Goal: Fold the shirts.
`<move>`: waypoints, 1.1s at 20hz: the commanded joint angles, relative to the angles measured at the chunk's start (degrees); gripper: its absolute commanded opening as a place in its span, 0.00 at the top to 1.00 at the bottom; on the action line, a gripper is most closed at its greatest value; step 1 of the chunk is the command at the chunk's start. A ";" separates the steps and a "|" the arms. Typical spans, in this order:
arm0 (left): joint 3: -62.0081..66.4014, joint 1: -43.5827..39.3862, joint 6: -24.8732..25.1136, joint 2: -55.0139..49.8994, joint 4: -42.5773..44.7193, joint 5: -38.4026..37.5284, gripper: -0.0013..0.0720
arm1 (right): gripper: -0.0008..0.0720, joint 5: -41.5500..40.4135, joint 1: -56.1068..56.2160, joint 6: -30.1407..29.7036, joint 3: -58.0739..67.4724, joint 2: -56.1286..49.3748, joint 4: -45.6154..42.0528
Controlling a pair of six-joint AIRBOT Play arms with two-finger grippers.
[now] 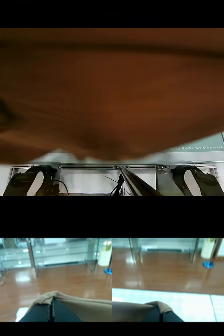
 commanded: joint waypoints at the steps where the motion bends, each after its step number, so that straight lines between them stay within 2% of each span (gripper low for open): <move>1: -10.40 -2.97 -0.48 2.36 3.08 -1.46 0.96 | 0.96 3.30 0.02 0.42 -5.22 1.03 0.33; 5: -27.17 -2.80 -0.48 -0.13 3.74 1.03 0.96 | 0.96 0.39 0.02 -1.75 -24.11 0.66 1.46; 7: -35.26 -2.80 -1.31 -3.17 3.50 5.99 0.96 | 0.96 -5.62 0.02 -3.91 -35.04 -0.50 2.58; 10: -43.98 -2.86 -3.41 -11.58 2.62 16.28 0.96 | 0.96 -19.12 0.02 -6.14 -47.41 -6.38 4.92; 12: -45.33 -2.91 -5.33 -20.11 0.52 22.97 0.96 | 0.96 -26.05 0.09 -7.80 -50.16 -14.32 7.87; 16: -43.78 -3.21 -5.62 -36.83 -8.22 39.98 0.96 | 0.96 -37.38 3.28 -11.63 -46.99 -34.16 14.84; 19: -37.27 -3.19 -6.93 -47.45 -11.39 40.19 0.96 | 0.96 -39.21 5.33 -10.23 -36.83 -49.18 16.09; 21: -31.39 -2.99 -10.82 -53.20 -11.39 32.96 0.96 | 0.96 -37.81 5.42 -7.67 -29.40 -57.20 18.32; 22: -28.65 -2.95 -10.95 -55.54 -11.39 27.82 0.96 | 0.96 -36.37 5.42 -7.10 -27.30 -59.54 19.89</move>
